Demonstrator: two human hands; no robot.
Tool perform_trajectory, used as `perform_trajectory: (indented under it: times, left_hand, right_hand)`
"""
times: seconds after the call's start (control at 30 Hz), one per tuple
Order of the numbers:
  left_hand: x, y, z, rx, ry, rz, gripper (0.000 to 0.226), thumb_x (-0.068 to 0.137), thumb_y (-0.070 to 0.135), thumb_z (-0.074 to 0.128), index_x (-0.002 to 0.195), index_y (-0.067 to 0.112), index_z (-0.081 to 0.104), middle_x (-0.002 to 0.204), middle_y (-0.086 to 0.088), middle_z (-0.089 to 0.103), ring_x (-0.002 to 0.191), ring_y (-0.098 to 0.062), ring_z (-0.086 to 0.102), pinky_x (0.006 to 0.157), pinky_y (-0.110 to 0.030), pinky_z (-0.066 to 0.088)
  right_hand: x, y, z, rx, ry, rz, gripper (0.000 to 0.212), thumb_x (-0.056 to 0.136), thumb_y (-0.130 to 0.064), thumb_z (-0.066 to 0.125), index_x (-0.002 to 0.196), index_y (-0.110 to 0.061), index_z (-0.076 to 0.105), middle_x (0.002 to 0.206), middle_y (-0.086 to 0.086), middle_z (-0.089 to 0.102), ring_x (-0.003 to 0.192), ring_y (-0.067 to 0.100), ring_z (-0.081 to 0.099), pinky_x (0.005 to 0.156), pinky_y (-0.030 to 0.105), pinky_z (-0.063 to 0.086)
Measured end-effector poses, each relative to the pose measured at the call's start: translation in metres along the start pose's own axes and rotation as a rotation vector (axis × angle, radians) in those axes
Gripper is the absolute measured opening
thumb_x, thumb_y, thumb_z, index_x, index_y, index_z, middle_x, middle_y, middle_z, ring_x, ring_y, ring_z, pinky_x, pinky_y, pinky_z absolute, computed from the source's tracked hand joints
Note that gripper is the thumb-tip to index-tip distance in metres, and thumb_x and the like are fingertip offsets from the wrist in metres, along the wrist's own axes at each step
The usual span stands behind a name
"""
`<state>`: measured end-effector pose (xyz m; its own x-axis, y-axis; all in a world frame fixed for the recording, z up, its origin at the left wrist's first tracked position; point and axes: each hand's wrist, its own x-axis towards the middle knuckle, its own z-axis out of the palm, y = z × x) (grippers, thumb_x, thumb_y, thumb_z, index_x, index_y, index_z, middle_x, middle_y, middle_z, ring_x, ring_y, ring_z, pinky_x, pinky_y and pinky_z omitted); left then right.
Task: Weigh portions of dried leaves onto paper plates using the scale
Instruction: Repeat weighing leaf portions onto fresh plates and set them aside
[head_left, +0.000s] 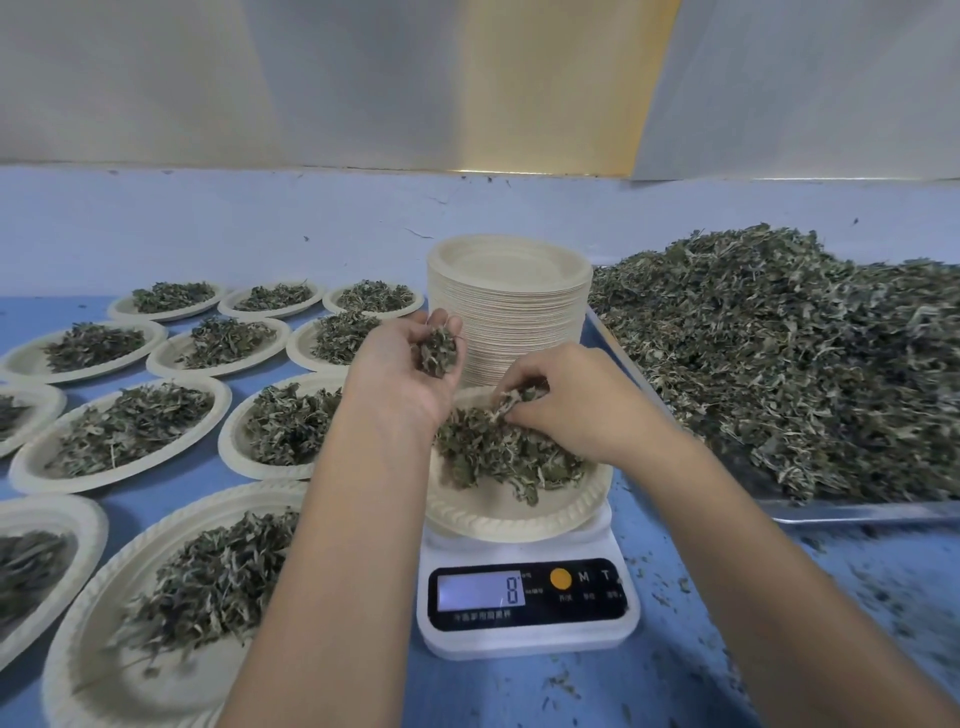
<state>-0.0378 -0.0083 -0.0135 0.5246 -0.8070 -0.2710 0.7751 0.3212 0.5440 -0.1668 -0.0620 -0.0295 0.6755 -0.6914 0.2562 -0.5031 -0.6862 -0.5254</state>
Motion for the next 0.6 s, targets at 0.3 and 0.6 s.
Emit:
perform_trajectory:
  times: [0.3,0.6]
  left_hand:
    - [-0.003,-0.016,0.006,0.158,0.003,-0.059,0.022,0.093,-0.003,0.035,0.094,0.008,0.054,0.092,-0.007,0.059,0.07,-0.017,0.054,0.065,-0.026,0.043]
    - [-0.02,-0.033,0.021,0.077,-0.074,-0.284,0.033,0.098,0.029,0.035,0.079,0.009,0.053,0.068,-0.009,0.057,0.069,-0.023,0.057,0.065,-0.034,0.048]
  right_hand:
    - [0.002,-0.012,-0.005,0.762,0.304,0.027,0.026,0.081,0.003,0.066,0.082,-0.022,0.07,0.07,-0.006,0.067,0.059,0.003,0.059,0.064,0.018,0.052]
    - [0.006,-0.011,0.007,0.609,0.489,0.011,0.023,0.08,-0.01,0.072,0.081,-0.033,0.07,0.076,-0.016,0.07,0.076,0.002,0.065,0.078,0.026,0.053]
